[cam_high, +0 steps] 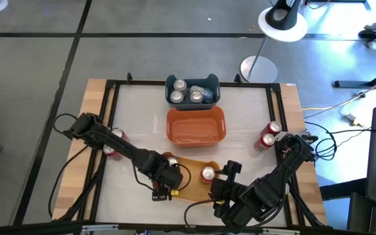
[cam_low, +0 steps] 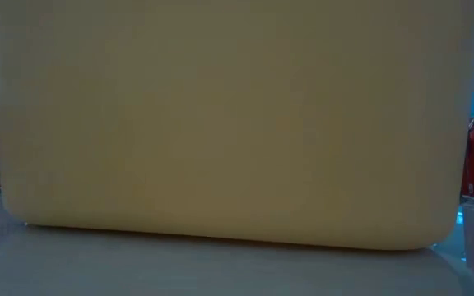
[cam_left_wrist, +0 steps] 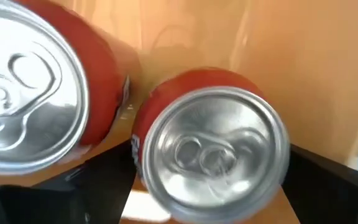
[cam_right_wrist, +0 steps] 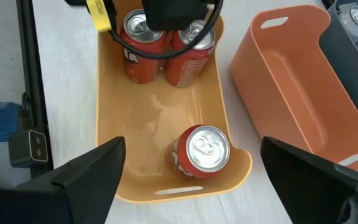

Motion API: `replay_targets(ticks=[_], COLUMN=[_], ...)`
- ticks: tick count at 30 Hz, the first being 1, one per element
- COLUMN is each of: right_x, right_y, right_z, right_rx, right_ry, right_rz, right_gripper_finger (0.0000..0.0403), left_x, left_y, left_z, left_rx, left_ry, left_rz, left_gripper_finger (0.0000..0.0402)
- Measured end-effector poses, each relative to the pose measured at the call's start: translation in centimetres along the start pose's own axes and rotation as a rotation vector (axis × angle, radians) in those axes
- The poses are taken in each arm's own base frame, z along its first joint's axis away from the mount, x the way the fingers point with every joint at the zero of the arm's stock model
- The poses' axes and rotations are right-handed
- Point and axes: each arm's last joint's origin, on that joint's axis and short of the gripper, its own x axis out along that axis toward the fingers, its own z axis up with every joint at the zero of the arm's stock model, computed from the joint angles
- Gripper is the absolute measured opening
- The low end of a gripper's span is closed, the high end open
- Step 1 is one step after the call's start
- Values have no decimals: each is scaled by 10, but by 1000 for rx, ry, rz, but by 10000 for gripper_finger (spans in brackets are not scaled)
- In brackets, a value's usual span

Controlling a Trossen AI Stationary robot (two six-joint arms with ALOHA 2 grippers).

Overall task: Sort soda cans
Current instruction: Put the bottom orange soda can into the yellow bin, then put the orange soda can into the yellow bin

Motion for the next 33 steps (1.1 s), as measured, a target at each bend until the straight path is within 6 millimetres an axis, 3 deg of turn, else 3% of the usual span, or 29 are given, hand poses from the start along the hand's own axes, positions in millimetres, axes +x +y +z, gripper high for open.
replay_targets(ticks=[7, 11, 21, 25, 33], right_x=[0, 2, 36, 60, 93], right_y=[0, -1, -17, -21, -28], right_z=[0, 2, 20, 18, 8], right_rx=[-11, -6, 3, -5, 2], right_ry=[6, 14, 123, 190, 285], right_rz=[4, 8, 61, 56, 22], right_gripper_finger=[372, 372, 372, 372, 372], left_x=[-43, -72, -132, -140, -133], left_y=[2, 8, 20, 29, 78], left_z=[-5, -17, -93, -124, -182], left_rx=[20, -65, -233, -318, -587], left_ry=[-54, -84, -110, -167, -202], left_rz=[-30, -12, 306, 269, 249], left_gripper_finger=[351, 351, 351, 351, 351])
